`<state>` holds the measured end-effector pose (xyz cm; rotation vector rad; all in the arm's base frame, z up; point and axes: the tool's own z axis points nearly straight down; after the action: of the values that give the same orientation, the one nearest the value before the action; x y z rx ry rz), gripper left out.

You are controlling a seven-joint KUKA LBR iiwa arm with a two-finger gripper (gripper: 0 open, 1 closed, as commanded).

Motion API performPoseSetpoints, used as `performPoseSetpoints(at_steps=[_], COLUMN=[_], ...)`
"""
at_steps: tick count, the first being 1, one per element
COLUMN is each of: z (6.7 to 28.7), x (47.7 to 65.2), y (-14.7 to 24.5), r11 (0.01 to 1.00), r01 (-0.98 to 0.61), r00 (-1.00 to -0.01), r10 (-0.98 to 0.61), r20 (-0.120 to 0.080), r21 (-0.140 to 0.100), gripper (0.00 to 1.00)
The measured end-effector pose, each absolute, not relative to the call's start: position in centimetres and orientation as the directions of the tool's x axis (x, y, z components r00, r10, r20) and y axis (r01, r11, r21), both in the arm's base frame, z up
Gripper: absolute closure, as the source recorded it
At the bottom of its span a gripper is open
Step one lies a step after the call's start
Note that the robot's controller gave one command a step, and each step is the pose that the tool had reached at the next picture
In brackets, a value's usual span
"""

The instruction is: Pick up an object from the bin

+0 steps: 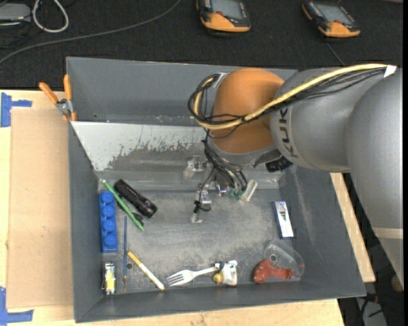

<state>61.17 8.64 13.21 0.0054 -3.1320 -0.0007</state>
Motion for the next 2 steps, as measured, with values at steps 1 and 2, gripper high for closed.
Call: performPoseSetpoints(at_steps=[1, 2], z=[13.7, 8.4], x=[61.4, 61.6], y=[8.7, 17.8], r11=[1.0, 0.995], r01=[-0.002, -0.098], r00=[-1.0, -0.995], r10=[-0.002, -0.098], r20=[0.002, 0.0], r21=[0.001, 0.002], gripper=[0.0, 0.0])
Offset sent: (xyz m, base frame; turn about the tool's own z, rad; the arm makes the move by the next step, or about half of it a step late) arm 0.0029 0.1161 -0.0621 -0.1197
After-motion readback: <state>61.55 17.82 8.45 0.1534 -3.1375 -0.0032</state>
